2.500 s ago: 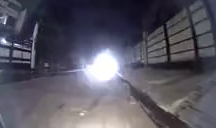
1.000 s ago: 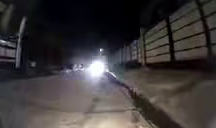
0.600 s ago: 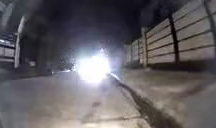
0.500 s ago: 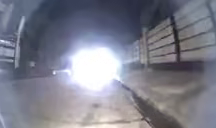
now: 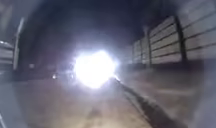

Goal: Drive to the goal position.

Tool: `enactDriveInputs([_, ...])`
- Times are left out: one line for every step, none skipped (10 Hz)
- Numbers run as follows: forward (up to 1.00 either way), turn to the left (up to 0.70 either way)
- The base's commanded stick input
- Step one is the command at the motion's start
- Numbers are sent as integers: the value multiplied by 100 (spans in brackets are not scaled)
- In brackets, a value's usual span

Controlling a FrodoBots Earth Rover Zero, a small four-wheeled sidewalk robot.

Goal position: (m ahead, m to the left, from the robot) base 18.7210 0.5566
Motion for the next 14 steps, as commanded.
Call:
enactDriveInputs([50,0])
enactDriveInputs([50,0])
enactDriveInputs([50,0])
enactDriveInputs([50,0])
enactDriveInputs([50,0])
enactDriveInputs([50,0])
enactDriveInputs([50,0])
enactDriveInputs([50,0])
enactDriveInputs([50,0])
enactDriveInputs([50,0])
enactDriveInputs([50,0])
enactDriveInputs([50,0])
enactDriveInputs([50,0])
enactDriveInputs([50,0])
